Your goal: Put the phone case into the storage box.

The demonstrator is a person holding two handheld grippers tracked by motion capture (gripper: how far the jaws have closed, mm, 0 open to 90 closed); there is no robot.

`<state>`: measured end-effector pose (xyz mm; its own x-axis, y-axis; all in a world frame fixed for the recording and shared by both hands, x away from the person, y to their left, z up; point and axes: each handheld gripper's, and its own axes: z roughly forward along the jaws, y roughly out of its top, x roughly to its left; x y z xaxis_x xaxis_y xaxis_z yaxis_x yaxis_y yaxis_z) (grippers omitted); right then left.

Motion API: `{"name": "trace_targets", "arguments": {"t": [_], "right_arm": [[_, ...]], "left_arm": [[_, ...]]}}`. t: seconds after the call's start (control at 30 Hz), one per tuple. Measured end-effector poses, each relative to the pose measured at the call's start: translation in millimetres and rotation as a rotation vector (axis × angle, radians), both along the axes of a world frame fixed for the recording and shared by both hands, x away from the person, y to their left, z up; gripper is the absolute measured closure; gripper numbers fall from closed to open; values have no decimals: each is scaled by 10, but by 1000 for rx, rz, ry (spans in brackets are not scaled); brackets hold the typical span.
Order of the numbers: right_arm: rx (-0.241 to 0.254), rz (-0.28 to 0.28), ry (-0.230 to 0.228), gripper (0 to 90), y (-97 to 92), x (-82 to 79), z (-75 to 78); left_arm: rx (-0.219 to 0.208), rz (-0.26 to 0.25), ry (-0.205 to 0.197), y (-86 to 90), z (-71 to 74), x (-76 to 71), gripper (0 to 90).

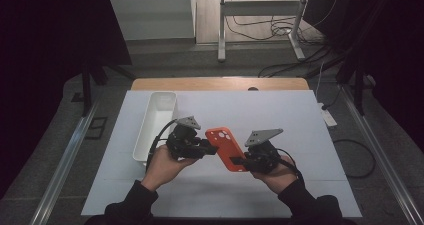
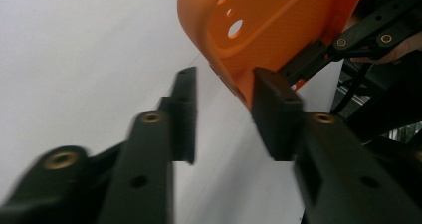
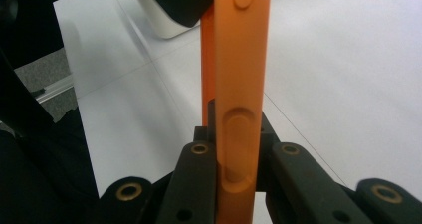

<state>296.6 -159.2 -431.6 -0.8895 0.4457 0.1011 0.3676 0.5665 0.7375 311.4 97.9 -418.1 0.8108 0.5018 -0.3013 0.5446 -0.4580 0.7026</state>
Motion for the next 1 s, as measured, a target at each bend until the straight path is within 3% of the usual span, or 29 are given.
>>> {"name": "trace_targets", "arguments": {"t": [0.2,0.3,0.63,0.83,1.0], "right_arm": [[1,-13,-2,842,-11,6,5],[-5,-12,-2,842,0,3,-2],[-18,-12,-7,834,23,11,-33],[-24,-15,-12,804,45,8,-57],[-12,-11,-22,729,59,8,-58]], "left_arm": [[-6,14,19,13,9,6,853],[-25,19,46,36,-3,24,881],[-78,48,115,69,-16,46,892],[-110,75,127,48,8,29,893],[-104,84,130,16,1,23,893]]}}
